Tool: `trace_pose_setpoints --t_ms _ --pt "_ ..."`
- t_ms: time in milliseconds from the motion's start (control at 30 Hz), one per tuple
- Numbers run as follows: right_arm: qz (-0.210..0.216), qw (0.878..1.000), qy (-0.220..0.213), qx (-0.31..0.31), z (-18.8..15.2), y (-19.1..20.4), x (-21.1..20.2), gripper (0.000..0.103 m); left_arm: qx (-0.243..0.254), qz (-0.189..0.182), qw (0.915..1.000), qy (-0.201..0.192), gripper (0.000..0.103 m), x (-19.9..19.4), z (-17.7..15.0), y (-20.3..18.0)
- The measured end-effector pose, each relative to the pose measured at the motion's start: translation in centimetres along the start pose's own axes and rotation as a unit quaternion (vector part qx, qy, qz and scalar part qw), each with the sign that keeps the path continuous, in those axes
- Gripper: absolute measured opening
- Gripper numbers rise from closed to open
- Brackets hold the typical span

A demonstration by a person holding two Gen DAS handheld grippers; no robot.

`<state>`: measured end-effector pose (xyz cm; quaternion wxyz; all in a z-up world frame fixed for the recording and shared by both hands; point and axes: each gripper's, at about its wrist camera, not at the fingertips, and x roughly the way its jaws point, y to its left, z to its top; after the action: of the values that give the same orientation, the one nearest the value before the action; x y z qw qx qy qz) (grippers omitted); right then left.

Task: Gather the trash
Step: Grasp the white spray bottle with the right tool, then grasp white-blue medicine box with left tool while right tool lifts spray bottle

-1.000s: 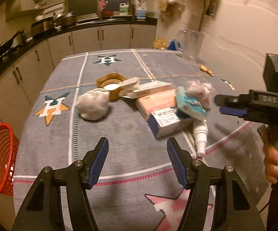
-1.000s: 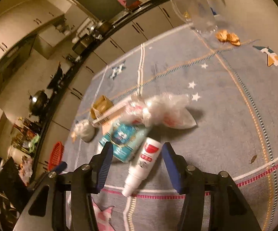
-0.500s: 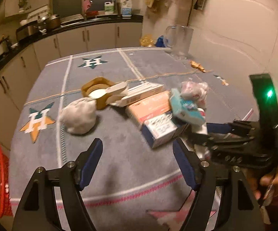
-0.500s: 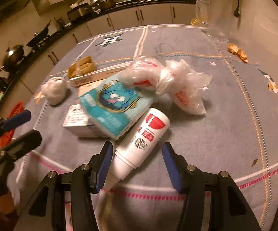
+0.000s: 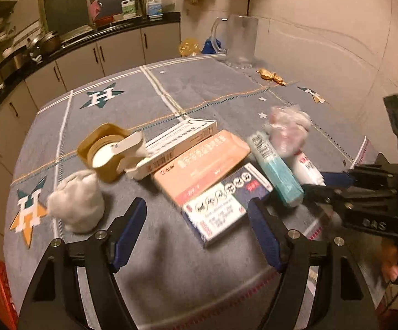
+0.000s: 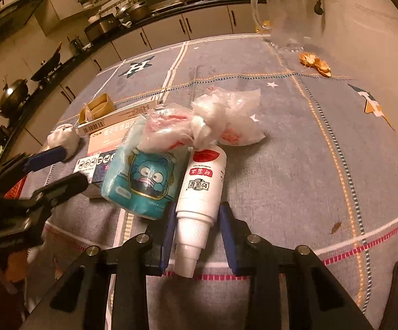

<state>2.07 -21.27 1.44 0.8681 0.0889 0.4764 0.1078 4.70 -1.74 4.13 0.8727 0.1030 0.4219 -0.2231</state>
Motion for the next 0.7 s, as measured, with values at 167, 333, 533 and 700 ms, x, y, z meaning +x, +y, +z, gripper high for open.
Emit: trace_pose_setpoints --t_ms 167,333,533,700 --pt "0.011 1.0 0.0 0.003 -0.2 -0.3 -0.2 0.034 0.001 -0.053 0.9982 0.027 0.076 1.0 0.2 -0.3" --pt "0.017 1.0 0.0 0.006 -0.5 -0.8 -0.4 0.034 0.047 -0.061 0.996 0.044 0.076 1.1 -1.1 -3.0" --pt "0.019 1.0 -0.002 0.006 -0.7 -0.8 -0.5 0.035 0.065 -0.068 0.9946 0.044 0.076 0.9 -1.0 -4.1" --pt "0.011 1.0 -0.008 0.008 -0.5 -1.2 -0.6 0.035 0.062 -0.048 0.996 0.042 0.076 2.0 -0.3 -4.2"
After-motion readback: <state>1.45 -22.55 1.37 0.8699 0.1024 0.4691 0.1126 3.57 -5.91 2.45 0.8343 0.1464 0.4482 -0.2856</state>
